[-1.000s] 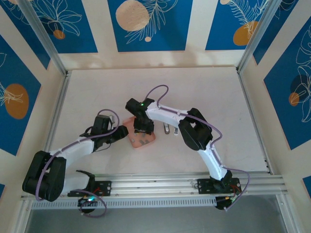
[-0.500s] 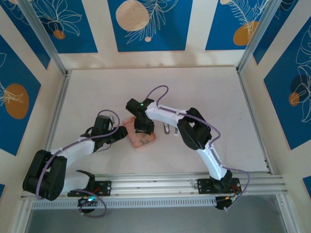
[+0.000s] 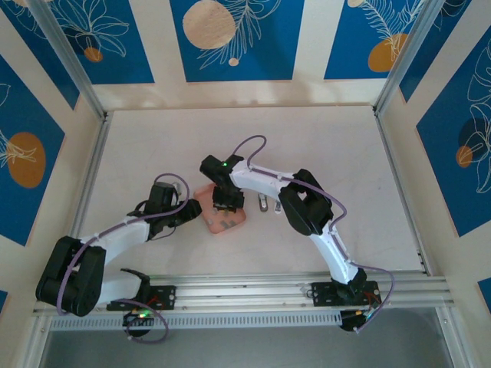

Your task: Load the staples into the stapler

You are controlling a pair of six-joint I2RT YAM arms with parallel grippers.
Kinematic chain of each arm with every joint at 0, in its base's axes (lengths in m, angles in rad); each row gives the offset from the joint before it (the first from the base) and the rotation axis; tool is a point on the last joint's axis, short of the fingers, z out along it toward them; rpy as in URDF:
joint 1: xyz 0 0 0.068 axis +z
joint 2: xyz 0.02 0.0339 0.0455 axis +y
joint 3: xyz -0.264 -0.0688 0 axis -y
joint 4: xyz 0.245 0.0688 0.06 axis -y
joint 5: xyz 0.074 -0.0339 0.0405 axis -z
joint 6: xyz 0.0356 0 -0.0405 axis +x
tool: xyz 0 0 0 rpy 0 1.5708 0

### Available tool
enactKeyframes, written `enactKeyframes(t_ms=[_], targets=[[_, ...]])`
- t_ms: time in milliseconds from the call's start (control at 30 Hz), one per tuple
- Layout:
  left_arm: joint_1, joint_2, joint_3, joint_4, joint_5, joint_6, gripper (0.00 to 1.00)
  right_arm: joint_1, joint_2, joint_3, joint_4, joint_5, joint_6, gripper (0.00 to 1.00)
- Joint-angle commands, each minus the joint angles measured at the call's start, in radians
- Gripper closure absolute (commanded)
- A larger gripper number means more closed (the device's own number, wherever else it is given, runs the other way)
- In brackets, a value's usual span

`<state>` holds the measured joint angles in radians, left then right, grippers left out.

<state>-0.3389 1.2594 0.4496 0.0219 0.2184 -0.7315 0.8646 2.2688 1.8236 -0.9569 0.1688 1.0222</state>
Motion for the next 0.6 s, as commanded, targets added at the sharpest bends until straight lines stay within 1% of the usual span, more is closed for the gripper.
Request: enactKeyframes(t_ms=[0,100,200,300,367,433,567], targets=[[-0.008,0.018,-0.003,-0.027,-0.011,0.014,0.49,-0.006,0.021,-0.023,0.024,0.034,-0.02,0.85],[-0.006,0.031,0.006,-0.031,0.022,0.019,0.48,0.008,-0.008,-0.023,0.042,0.065,-0.044,0.85],[-0.005,0.054,0.035,-0.035,0.076,0.02,0.42,0.022,-0.053,-0.034,0.067,0.105,-0.065,0.85],[-0.005,0.074,0.086,-0.086,0.121,0.032,0.38,0.033,-0.107,-0.059,0.095,0.135,-0.086,0.85],[-0.005,0.048,0.103,-0.122,0.113,0.046,0.36,0.041,-0.147,-0.08,0.113,0.162,-0.096,0.85],[-0.005,-0.007,0.103,-0.158,0.08,0.064,0.36,0.046,-0.189,-0.106,0.138,0.182,-0.109,0.85],[-0.005,-0.171,0.104,-0.246,0.001,0.097,0.32,0.054,-0.279,-0.17,0.18,0.213,-0.124,0.85]])
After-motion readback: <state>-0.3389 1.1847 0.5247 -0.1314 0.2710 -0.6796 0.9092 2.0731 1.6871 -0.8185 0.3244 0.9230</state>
